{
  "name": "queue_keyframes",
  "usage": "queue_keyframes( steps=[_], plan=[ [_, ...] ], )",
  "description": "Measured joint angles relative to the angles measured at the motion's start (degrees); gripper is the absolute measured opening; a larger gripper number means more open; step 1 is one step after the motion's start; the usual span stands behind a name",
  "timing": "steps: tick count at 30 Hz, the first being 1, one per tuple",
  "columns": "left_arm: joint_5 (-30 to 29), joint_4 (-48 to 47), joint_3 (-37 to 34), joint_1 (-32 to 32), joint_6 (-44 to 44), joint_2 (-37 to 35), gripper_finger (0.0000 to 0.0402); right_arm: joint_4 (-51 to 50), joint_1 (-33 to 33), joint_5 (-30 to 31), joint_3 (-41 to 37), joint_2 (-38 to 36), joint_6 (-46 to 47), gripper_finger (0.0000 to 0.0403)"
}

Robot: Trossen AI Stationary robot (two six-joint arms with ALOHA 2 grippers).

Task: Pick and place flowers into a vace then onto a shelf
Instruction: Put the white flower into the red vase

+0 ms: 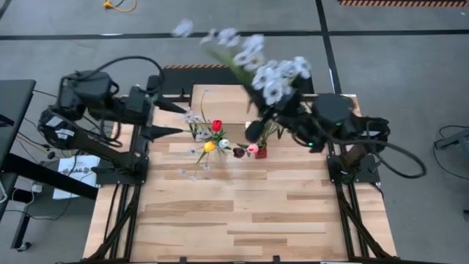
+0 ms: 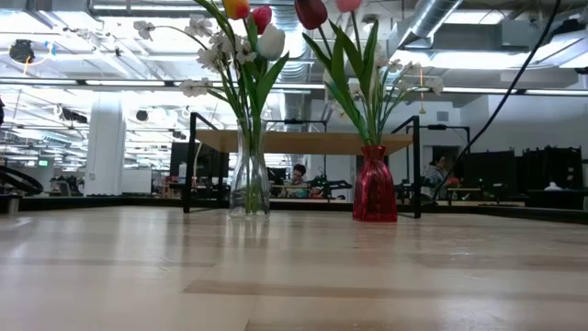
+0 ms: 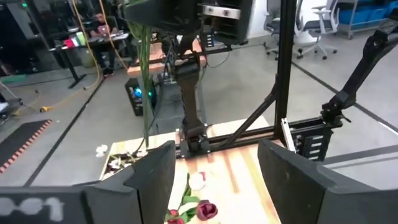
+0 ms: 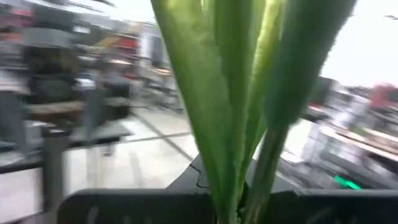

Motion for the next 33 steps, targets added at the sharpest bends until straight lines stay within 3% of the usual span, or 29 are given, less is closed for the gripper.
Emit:
queue_keyframes(
  steps=[5, 9, 12, 15, 17, 18, 21, 30, 33],
  plan=[
    [0.29, -3.34, 4.67, -1.84, 0.59, -0.47, 0.0220, -1.28, 4.34, 15.58, 0.02, -1.02, 1.93, 0.0000],
    [1.20, -4.76, 6.82, -4.10, 1.95, -1.47, 0.0220, -9.34, 7.31, 25.08, -0.79, -0.90, 11.87, 0.0000],
    [1.18, -5.33, 7.05, -5.61, 2.56, -2.63, 0.0220, -22.91, 9.07, 31.64, -2.21, -0.85, 27.96, 0.0000],
    [1.18, -5.66, 7.05, -6.61, 2.67, -3.81, 0.0220, -47.44, 11.93, 38.54, -2.54, -0.75, 55.37, 0.0000],
    [1.21, -6.14, 7.05, -7.00, 2.67, -4.54, 0.0220, -64.15, 14.24, 39.07, -2.67, -0.84, 75.09, 0.0000],
    [1.20, -6.38, 7.05, -7.15, 2.66, -4.82, 0.0220, -64.04, 15.03, 39.32, -3.78, -0.98, 79.59, 0.0000],
    [1.19, -6.66, 7.05, -7.33, 2.51, -5.40, 0.0220, -61.71, 16.75, 38.62, -9.39, -4.16, 72.67, 0.0000],
    [1.11, -7.03, 6.78, -7.33, -0.82, -5.51, 0.0219, -63.94, 19.86, 39.16, -31.72, -15.54, 87.75, 0.0000],
    [1.11, -6.84, 6.11, -7.33, -1.37, -5.49, 0.0219, -59.42, 20.59, 39.13, -41.45, -19.02, 90.94, 0.0000]
  ],
)
